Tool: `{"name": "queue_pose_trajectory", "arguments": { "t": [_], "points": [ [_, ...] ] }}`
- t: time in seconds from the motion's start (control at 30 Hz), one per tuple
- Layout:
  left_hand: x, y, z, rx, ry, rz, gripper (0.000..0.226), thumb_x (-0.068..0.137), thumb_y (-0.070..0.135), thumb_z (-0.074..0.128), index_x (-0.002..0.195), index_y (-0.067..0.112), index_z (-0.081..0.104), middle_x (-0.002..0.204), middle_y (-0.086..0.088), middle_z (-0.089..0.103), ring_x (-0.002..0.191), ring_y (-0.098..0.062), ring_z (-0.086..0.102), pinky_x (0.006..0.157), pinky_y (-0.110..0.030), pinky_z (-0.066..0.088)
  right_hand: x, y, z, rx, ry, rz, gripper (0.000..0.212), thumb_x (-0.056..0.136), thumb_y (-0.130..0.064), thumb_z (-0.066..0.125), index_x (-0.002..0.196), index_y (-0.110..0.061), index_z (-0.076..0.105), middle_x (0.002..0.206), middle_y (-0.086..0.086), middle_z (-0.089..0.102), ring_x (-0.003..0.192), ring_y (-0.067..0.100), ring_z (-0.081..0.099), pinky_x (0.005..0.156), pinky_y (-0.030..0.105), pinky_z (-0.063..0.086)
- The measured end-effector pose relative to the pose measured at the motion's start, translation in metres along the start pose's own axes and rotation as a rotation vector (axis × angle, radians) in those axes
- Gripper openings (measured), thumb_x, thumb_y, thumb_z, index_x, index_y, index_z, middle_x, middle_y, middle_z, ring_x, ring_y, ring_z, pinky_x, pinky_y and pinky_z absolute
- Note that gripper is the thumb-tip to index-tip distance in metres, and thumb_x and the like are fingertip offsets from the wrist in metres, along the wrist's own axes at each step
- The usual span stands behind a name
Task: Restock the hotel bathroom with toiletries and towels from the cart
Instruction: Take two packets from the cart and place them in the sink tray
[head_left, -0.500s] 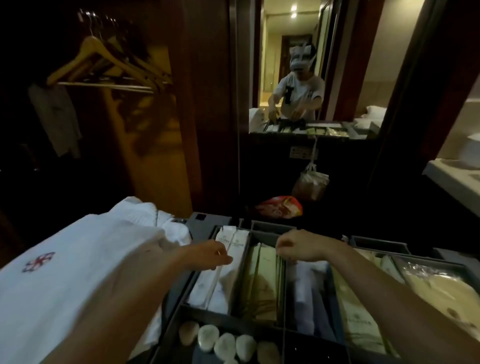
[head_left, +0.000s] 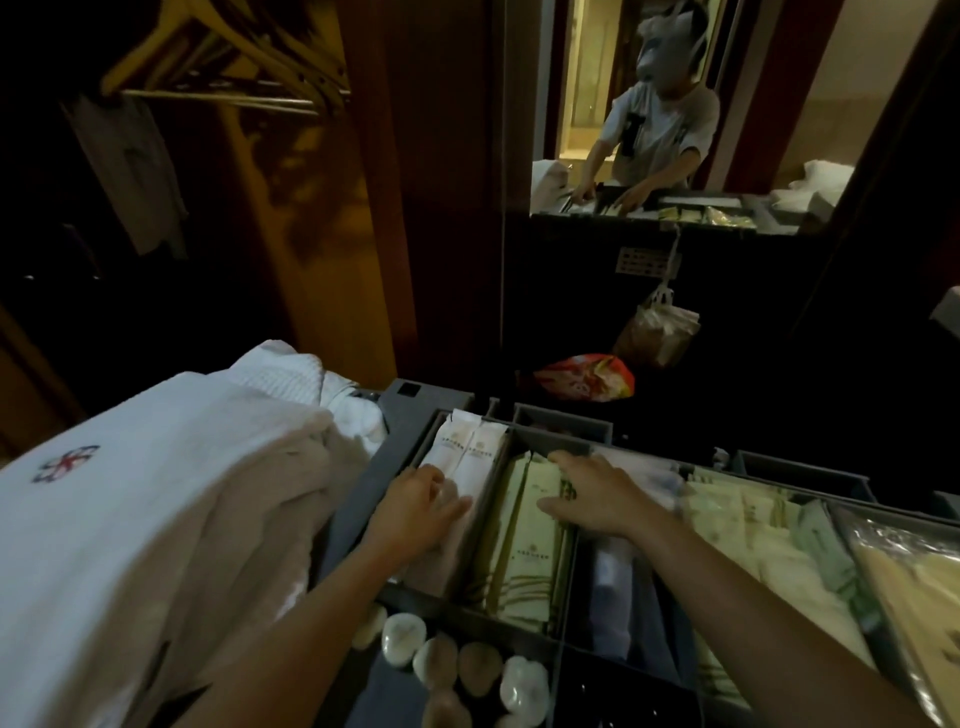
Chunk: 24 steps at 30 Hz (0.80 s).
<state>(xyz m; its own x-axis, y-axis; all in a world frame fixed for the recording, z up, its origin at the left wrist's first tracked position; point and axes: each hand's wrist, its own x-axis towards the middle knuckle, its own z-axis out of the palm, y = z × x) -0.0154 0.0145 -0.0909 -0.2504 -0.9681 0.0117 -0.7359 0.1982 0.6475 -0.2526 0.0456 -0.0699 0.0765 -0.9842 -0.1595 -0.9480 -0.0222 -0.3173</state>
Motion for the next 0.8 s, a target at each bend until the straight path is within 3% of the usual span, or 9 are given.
{"name": "queue_pose_trajectory", "arguments": {
  "t": [0.07,0.23,0.47,0.6,0.7,0.8],
  "points": [
    [-0.007,-0.001,0.006,-0.083,0.104,-0.002,0.034,0.079,0.041,0.067,0.093,0.012,0.056,0.089,-0.003,0.056,0.083,-0.019,0.054,0.068,-0.028,0.044,0.002,-0.003,0.009,-0.035,0.011,0.003,0.065,0.082,-0.057,0.054,0.134,-0.025,0.032,0.128,0.008,0.053,0.117,0.028,0.046,0.091,0.038,0.042],
    [-0.014,-0.003,0.019,0.012,0.215,0.02,0.041,0.079,0.046,0.065,0.106,0.017,0.053,0.1,0.003,0.046,0.097,-0.018,0.046,0.087,-0.038,0.043,0.004,-0.006,0.032,-0.032,0.093,0.027,0.083,0.082,-0.063,0.05,0.147,-0.025,0.014,0.146,0.007,0.037,0.133,0.028,0.031,0.1,0.04,0.035],
    [-0.015,-0.005,0.019,-0.043,0.211,0.109,0.026,0.084,0.042,0.062,0.105,0.027,0.062,0.101,0.01,0.047,0.094,-0.009,0.048,0.092,-0.038,0.042,0.003,-0.009,0.047,0.13,0.327,0.004,0.071,0.082,-0.051,0.059,0.141,-0.032,0.026,0.143,-0.003,0.041,0.133,0.02,0.032,0.105,0.038,0.023],
    [-0.015,-0.006,0.02,-0.063,0.221,0.098,0.026,0.085,0.041,0.06,0.105,0.025,0.061,0.104,0.012,0.046,0.098,-0.01,0.049,0.095,-0.035,0.039,0.005,-0.009,0.049,0.201,0.349,0.03,0.065,0.082,-0.046,0.061,0.138,-0.032,0.032,0.139,-0.003,0.045,0.129,0.021,0.036,0.102,0.037,0.027],
    [-0.013,-0.005,0.021,0.001,0.204,0.081,0.033,0.085,0.046,0.057,0.112,0.027,0.056,0.113,0.009,0.047,0.106,-0.012,0.047,0.094,-0.028,0.028,0.005,-0.008,0.049,0.26,0.33,0.036,0.064,0.08,-0.044,0.065,0.134,-0.031,0.035,0.133,-0.003,0.048,0.125,0.021,0.037,0.102,0.039,0.033],
    [-0.011,-0.006,0.023,0.107,0.16,0.047,0.045,0.086,0.052,0.052,0.124,0.029,0.049,0.123,0.004,0.045,0.115,-0.016,0.042,0.098,-0.033,0.027,0.005,-0.009,0.048,0.279,0.314,0.041,0.065,0.077,-0.045,0.067,0.133,-0.029,0.037,0.133,-0.003,0.05,0.126,0.021,0.037,0.103,0.042,0.033]
  ]
}}
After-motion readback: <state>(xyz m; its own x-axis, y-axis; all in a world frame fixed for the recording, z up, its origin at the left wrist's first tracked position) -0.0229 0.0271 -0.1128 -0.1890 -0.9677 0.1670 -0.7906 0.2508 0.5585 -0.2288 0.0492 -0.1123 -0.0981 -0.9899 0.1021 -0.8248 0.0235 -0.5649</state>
